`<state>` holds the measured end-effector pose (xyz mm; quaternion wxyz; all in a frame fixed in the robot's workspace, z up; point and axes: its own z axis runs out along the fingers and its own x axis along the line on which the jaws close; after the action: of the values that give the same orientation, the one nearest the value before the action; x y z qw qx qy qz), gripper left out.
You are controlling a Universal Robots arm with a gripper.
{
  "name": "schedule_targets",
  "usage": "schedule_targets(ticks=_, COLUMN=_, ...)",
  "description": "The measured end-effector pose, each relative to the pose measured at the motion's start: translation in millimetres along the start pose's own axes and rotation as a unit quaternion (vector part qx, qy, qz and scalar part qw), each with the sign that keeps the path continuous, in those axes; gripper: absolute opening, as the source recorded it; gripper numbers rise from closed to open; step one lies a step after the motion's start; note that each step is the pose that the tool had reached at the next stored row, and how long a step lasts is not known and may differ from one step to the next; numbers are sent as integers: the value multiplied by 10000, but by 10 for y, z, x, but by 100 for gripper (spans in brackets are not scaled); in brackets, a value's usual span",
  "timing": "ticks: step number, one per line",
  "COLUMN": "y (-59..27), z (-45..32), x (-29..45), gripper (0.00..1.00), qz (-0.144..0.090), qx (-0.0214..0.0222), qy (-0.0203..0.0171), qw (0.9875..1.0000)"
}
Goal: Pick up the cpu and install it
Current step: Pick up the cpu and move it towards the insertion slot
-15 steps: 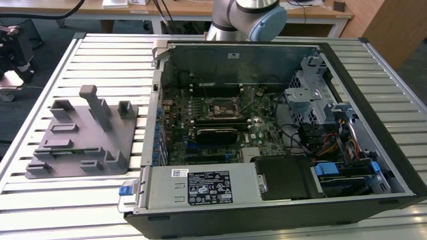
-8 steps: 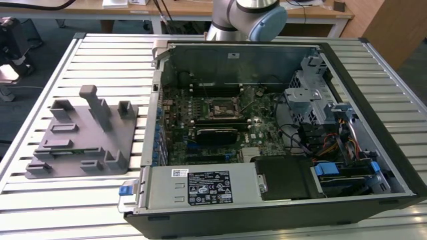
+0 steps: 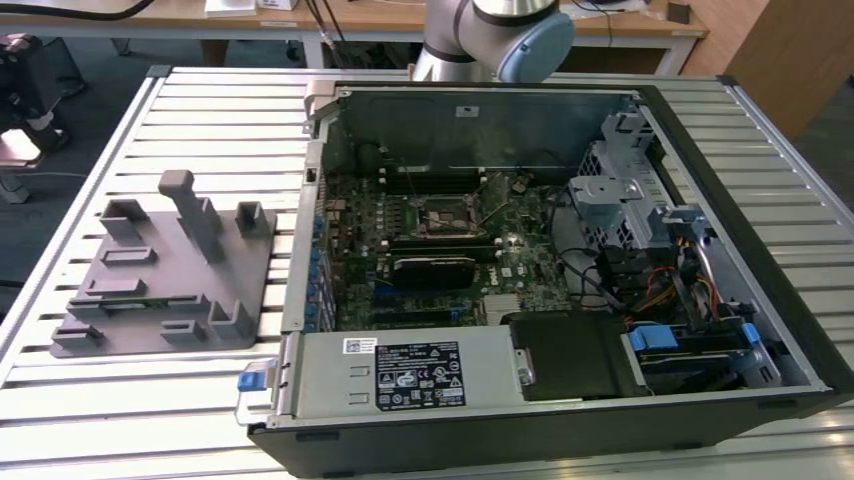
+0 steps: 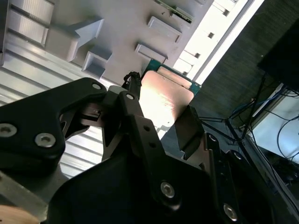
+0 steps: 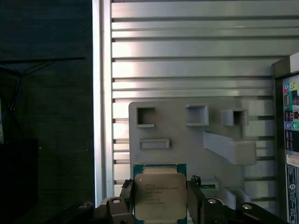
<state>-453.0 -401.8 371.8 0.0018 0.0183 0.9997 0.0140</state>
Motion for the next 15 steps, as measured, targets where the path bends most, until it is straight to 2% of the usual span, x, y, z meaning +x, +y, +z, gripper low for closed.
schedule_targets(ticks=9, y=6, z=1, x=-184, gripper=54, qz=0, qx=0, qy=0, qw=10000)
schedule_targets(ticks=15, y=9, z=2, x=-268, gripper=54, qz=0, qx=0, qy=0, qw=10000)
